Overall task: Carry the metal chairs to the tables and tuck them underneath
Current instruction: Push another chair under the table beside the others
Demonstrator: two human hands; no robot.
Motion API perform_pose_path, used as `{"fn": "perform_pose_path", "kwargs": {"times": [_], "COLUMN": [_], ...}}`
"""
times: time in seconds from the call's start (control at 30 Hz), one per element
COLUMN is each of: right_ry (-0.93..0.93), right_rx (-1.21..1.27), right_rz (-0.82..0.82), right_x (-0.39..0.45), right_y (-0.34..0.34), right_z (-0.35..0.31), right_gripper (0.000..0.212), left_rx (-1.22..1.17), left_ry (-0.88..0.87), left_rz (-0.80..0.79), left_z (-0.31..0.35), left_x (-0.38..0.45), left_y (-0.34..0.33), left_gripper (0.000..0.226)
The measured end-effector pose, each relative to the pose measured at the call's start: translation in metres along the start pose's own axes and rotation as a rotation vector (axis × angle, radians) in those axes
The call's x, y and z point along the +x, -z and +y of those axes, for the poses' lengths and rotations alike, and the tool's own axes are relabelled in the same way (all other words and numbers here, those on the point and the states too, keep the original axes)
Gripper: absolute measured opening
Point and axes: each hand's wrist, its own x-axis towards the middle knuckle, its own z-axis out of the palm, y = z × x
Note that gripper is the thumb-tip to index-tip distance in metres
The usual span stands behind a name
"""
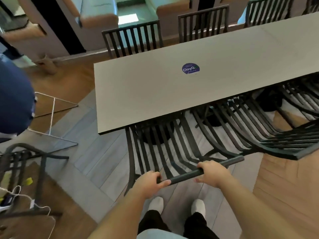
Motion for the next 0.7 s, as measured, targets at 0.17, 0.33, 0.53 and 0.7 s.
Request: {"fn": "perform_pose_path", "kwargs": {"times": [0.17, 0.33, 0.53, 0.7], "right_ry": [0.127, 0.204, 0.231, 0.266], "right_rx": [-0.099, -0.166, -0.256, -0.234], "right_rz": [0.001, -0.010, -0.012, 0.005], "right_x": [0.014, 0.026, 0.036, 0.035], "right_y": [0.002, 0.001, -0.007, -0.024], "right_z": [0.016, 0.028, 0.019, 0.004], "right_gripper": [0.037, 0.032, 0.031, 0.029], "left_rx": [0.036, 0.204, 0.258, 0.269], "left_ry": [0.051, 0.162, 0.196, 0.191], "left_rz": [0.079, 0.200, 0.248, 0.233], "left_z": [0.014, 0.013, 0.001, -0.018], "left_x": [-0.001, 0.010, 0.006, -0.002], "left_y": [-0.025, -0.046, -0.052, -0.051], "left_gripper": [0.053, 0.044, 0.036, 0.035]}}
